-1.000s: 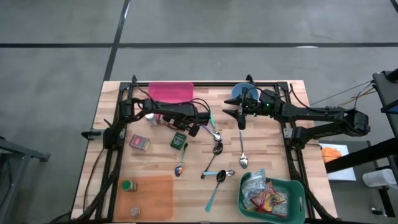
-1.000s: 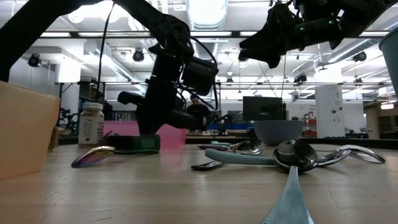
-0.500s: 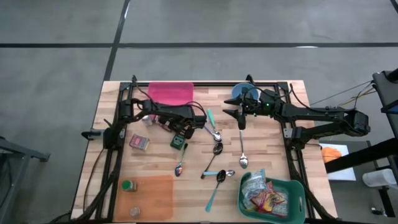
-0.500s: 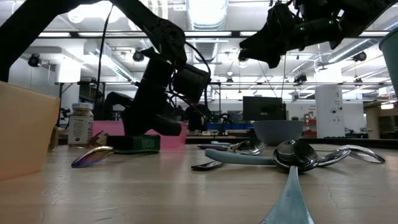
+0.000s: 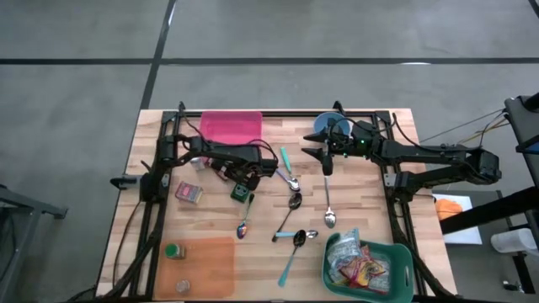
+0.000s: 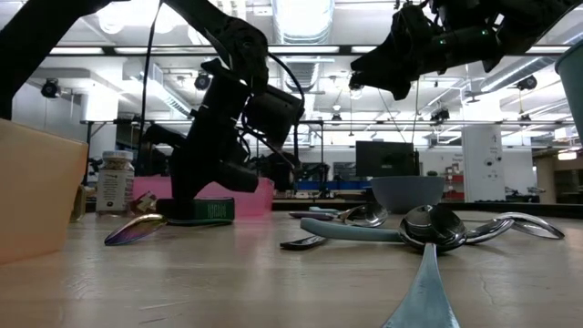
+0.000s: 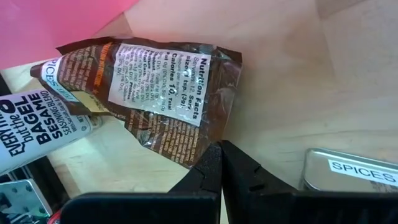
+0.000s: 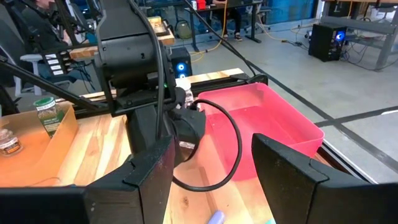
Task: Pick & Place Food Item
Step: Put the orange seasoning pack into the orange bin
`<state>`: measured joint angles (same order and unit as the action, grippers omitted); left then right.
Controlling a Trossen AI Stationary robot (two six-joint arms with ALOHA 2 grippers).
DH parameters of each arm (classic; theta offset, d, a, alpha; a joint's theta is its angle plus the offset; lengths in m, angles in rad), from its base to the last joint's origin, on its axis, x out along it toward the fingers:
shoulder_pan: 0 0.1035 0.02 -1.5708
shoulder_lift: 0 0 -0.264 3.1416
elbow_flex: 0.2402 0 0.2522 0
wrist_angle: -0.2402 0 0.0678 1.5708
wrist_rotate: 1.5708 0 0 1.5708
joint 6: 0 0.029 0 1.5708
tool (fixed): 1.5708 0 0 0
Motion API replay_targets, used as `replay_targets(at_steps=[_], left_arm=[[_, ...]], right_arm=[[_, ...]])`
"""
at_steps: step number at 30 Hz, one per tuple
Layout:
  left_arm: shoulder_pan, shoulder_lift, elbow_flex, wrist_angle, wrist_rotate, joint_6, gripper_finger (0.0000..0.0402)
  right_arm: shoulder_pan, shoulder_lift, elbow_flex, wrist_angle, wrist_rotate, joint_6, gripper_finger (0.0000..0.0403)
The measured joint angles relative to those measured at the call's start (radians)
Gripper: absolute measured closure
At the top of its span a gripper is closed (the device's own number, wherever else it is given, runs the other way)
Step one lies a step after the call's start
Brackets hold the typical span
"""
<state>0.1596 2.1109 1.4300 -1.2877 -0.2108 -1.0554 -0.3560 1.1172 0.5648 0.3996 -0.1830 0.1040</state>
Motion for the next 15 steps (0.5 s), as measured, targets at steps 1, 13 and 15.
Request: replay_targets(at_steps=[1,13,15], left_arm=[[0.0,0.0,0.0,0.0,-0.001,0.0,0.04],[-0.003,0.0,-0.012,0.054,-0.005,0.008,0.04],[-0.004,0.0,-0.012,0.063,0.001,0.012,0.04]], right_arm=[[0.0,0.0,0.0,0.0,0.0,0.0,0.0192],[0.0,0.0,0.0,0.0,0.0,0.0,0.0192],[0.0,0.0,0.0,0.0,0.0,0.0,0.0192]])
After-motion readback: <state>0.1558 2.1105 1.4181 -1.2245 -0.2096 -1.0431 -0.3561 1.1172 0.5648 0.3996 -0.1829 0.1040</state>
